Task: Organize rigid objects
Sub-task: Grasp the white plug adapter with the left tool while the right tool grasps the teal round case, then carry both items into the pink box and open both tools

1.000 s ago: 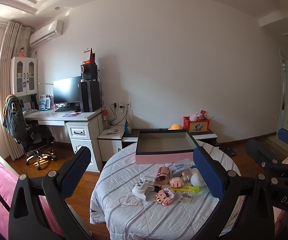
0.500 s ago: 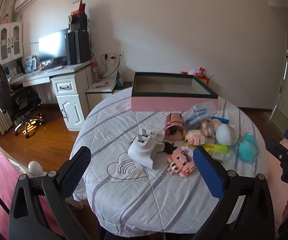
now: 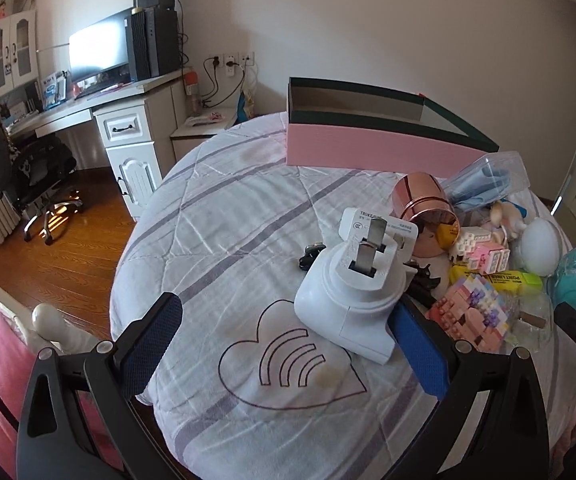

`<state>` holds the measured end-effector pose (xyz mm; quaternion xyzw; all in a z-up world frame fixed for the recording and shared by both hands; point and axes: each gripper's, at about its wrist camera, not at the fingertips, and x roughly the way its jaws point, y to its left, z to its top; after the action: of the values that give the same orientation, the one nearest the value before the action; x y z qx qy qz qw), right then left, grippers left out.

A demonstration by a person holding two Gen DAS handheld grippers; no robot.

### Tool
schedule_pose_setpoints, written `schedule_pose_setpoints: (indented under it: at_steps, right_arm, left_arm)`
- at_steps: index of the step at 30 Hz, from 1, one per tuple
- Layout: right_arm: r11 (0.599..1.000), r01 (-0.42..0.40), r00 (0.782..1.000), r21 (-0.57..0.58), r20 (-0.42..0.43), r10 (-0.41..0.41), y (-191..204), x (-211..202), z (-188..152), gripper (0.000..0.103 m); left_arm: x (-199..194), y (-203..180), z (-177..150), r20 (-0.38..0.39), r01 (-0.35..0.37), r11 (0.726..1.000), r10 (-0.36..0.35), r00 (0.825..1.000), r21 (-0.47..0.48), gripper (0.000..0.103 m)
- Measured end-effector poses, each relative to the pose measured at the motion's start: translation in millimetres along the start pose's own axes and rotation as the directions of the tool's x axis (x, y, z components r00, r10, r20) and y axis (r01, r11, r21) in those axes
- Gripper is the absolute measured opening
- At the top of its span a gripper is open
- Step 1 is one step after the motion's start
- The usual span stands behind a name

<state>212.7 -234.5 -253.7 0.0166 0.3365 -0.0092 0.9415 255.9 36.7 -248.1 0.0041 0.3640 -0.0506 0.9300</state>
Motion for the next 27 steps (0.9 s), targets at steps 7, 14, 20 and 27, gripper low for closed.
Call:
schedule_pose_setpoints:
  at_steps: [7, 14, 20, 27]
  right_arm:
    - [0.999, -0.038, 0.999, 0.006, -0.020, 0.038, -13, 18, 7, 0.071]
    - [0.997, -0.066, 0.998, -0.028, -0.023, 0.065, -11, 21, 12, 0.055]
    - [0.995, -0.091, 0.996, -0.038, -0.002, 0.091, -6, 9, 16, 0.054]
    - [0.990, -0.120, 0.991, -0.067, 0.043, 0.123, 3, -6, 33, 0.054]
  left_arm:
    - [23, -13, 9, -0.024, 0.047, 0.996, -0.046, 0.999, 0.075, 0.084]
    - [23, -19, 12, -0.011, 0.090, 0.989, -0.089, 0.996, 0.114, 0.053]
    - [9, -17, 18, 0.010, 0.121, 0.988, -0.123, 0.992, 0.098, 0.053]
    - [-8, -18, 27, 0.041, 0.150, 0.983, -0.155, 0.987, 0.105, 0.053]
